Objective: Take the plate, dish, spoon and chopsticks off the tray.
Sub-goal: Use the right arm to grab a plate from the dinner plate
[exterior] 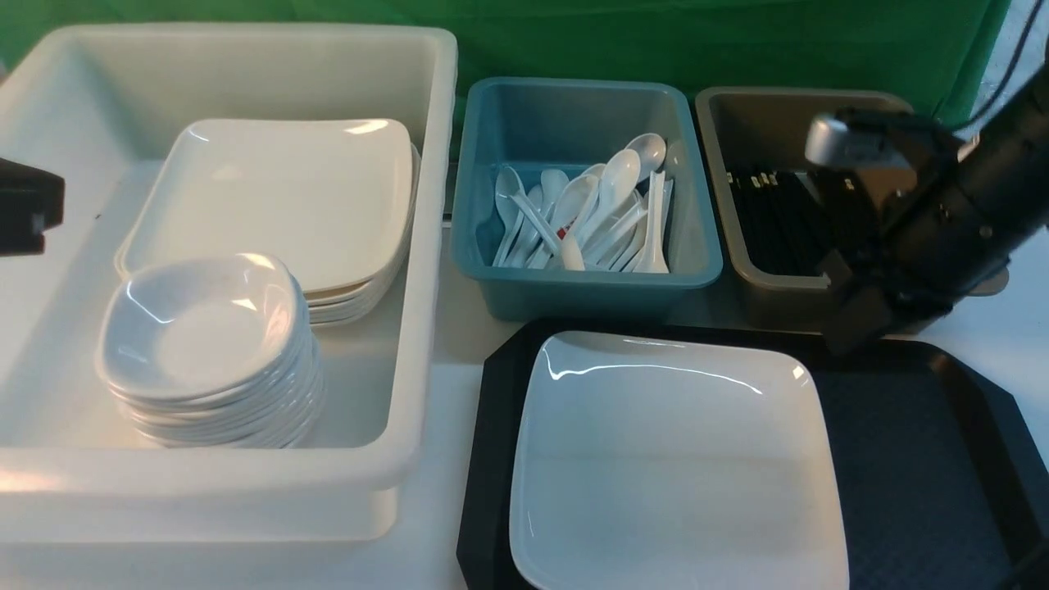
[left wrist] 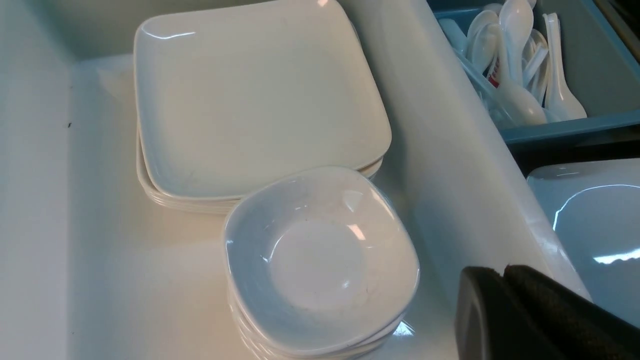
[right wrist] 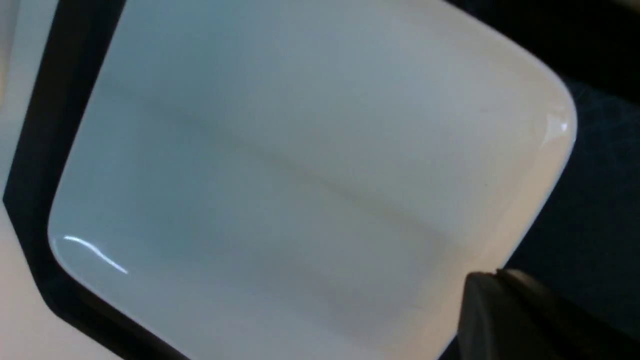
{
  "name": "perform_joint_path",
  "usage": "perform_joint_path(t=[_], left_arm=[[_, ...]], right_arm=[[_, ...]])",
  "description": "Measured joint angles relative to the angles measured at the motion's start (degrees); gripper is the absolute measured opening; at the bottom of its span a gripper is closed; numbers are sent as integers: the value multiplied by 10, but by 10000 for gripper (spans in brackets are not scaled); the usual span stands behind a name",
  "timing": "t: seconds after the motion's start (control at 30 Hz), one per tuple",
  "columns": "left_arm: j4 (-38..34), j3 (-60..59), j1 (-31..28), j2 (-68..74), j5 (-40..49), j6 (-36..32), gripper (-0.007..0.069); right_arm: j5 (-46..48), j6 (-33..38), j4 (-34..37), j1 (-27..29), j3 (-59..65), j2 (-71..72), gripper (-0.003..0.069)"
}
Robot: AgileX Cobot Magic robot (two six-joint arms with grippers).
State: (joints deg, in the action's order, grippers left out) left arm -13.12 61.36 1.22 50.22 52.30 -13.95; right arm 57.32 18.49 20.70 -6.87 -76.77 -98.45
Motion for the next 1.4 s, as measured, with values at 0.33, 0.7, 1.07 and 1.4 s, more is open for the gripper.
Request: perform_joint_path(t=[0.33,0.7,1.07,1.4], left_arm=[[-2,0,0,0,0,0,14],[-3,0,0,0,0,0,14],[-4,0,0,0,0,0,14],[-4,0,0,0,0,0,14]], right_arm=[[-147,12,42,28,91,-18,215],[-235,6,49,28,91,-75,512],[-259,5,50,9,92,-111,519],[-293,5,51,-13,91,-122,510]])
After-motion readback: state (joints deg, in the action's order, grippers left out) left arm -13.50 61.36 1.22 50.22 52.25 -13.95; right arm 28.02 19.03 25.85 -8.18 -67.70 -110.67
